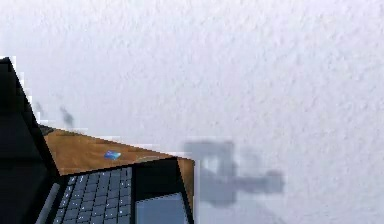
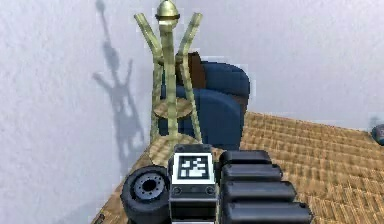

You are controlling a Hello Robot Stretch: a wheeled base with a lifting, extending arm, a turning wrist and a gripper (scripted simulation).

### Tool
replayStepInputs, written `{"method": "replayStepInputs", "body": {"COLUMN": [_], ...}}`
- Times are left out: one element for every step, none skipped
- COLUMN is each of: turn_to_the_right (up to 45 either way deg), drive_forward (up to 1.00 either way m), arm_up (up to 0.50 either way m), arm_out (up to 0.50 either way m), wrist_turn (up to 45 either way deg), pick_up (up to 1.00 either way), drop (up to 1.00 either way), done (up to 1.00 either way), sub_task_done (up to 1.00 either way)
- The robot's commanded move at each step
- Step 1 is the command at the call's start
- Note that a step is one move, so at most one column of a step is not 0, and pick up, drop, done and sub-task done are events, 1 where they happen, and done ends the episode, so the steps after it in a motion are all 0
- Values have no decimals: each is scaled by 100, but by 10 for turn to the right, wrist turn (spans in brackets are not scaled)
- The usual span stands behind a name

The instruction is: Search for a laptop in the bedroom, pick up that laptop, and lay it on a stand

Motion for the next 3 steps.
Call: {"method": "replayStepInputs", "body": {"turn_to_the_right": [150,-450,-450], "drive_forward": [0,0,0], "arm_up": [0,0,0], "arm_out": [0,0,0], "wrist_turn": [0,0,0], "pick_up": [0,0,0], "drop": [0,0,0], "done": [0,0,0], "sub_task_done": [0,0,0]}}
